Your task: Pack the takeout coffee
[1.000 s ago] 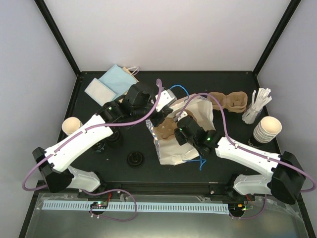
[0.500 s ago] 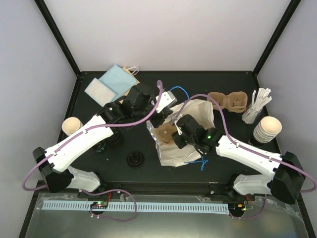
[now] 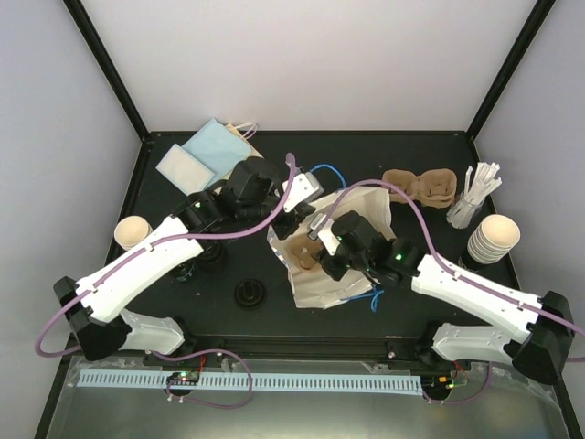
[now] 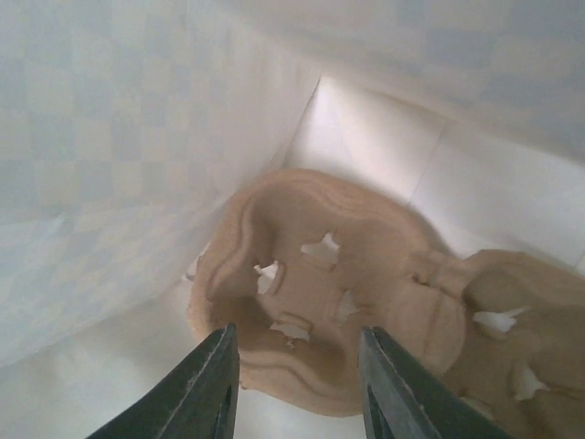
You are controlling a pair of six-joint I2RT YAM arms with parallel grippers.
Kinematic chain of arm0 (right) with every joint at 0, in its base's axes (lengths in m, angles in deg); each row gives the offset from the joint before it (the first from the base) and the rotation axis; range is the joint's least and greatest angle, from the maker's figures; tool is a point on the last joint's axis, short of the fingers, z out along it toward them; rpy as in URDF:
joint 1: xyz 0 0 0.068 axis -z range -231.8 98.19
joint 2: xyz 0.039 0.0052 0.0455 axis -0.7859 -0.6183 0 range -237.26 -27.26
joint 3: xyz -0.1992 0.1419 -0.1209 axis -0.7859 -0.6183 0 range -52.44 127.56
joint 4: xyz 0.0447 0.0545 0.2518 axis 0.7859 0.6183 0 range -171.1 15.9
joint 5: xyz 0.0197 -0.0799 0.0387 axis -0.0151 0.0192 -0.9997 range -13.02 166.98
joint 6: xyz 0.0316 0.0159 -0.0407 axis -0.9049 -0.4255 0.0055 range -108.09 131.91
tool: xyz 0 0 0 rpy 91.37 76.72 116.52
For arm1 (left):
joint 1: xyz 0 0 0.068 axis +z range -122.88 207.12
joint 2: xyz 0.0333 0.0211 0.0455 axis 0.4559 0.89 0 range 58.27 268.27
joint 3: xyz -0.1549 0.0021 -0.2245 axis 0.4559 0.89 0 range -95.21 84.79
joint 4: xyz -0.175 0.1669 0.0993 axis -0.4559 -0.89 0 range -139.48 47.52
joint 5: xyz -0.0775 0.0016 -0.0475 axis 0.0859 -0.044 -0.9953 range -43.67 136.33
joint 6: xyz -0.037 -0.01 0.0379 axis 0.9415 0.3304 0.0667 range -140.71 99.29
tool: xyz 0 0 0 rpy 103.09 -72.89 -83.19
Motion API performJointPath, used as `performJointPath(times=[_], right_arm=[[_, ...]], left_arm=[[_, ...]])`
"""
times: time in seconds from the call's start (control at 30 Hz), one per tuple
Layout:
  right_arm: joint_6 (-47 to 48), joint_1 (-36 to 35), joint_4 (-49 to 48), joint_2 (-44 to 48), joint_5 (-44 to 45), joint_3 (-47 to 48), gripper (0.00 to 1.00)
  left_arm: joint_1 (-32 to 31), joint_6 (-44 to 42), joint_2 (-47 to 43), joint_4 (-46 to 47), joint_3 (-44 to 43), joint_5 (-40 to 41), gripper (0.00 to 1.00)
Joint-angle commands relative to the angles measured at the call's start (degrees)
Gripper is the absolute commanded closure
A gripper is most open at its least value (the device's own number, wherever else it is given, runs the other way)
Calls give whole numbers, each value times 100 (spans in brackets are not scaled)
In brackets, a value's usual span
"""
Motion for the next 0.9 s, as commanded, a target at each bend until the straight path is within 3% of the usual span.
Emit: performJointPath(times=[0.0,0.17,0.27,0.33,0.37,0.57,0.87], right_arm=[[832,-48,-308,477,11,-102,60],[2323,-125,-573,1009,-635,-569,65],[3056,-135,-507,1116,-1016,-715,82],[3134,-136,-506,1032,-1003,-653,96],[3085,-136,-495,947,-884,-593,99],[3549,-225,249,86,-893,-32,99],[3969,-668,499,-818,116,-5,99]], left_arm=[[-42,-280,-473,13,115,-28,98],[-42,-443,-663,28,235,-42,98],[-43,-499,-694,-26,236,-76,98],[-51,-523,-708,-46,232,-98,98],[-51,-544,-713,-58,240,-109,98],[-56,-574,-735,-54,283,-165,98],[-78,-609,-780,-10,427,-249,98]])
